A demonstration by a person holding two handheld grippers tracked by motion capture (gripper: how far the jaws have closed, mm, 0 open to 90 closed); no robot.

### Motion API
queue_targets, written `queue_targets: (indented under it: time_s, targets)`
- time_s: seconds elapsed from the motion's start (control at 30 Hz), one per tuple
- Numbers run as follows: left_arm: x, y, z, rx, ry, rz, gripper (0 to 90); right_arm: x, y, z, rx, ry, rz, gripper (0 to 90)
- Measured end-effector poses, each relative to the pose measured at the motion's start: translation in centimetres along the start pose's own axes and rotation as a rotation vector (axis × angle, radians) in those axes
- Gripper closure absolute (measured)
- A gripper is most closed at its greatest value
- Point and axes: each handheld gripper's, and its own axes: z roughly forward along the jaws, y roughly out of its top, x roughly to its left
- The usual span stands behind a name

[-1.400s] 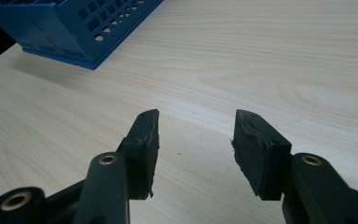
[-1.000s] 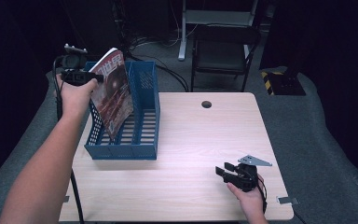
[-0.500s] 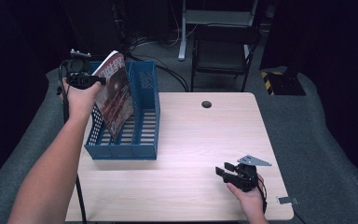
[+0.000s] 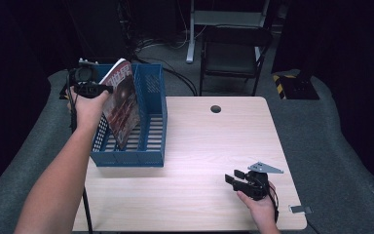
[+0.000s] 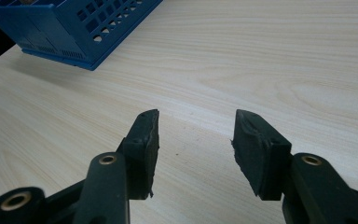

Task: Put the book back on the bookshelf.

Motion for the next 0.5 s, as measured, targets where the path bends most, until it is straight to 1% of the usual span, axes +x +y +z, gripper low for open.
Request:
queue_targets:
  time_s: [0.2,0.23,0.27,0.3,0.37,0.4,0.43,0.47,0.5]
  targets:
    - [0.1,-0.7,0.8,0.006,0.006,-0.009,84.0,0.0,0.0,0.0,0.002,-0.007,-0.003,50.2]
    - [0.2,-0.8,0.9,0.009,0.002,-0.010,84.0,0.0,0.0,0.0,-0.001,-0.008,0.003,50.2]
    - [0.2,-1.0,1.0,0.004,0.008,-0.010,84.0,0.0,0.0,-0.1,0.000,-0.011,-0.001,50.2]
    - [0.2,-1.0,1.1,0.004,0.005,-0.011,83.9,0.0,0.0,-0.1,0.000,-0.014,-0.003,50.2]
    - [0.3,-1.2,1.2,0.008,0.009,-0.003,84.0,0.0,0.0,-0.1,0.000,-0.014,-0.003,50.3]
    - [0.2,-1.3,1.3,0.007,0.009,-0.009,84.0,0.0,0.0,0.0,0.001,-0.016,-0.002,50.3]
    - [0.3,-1.4,1.4,0.001,0.010,-0.006,83.9,0.0,0.0,0.0,0.002,-0.015,-0.002,50.2]
    - [0.3,-1.6,1.5,0.002,0.009,-0.009,83.9,0.0,0.0,0.0,-0.002,-0.016,-0.012,50.2]
    - [0.3,-1.7,1.6,0.001,0.011,-0.013,84.0,0.0,0.0,0.0,0.003,-0.014,-0.008,50.2]
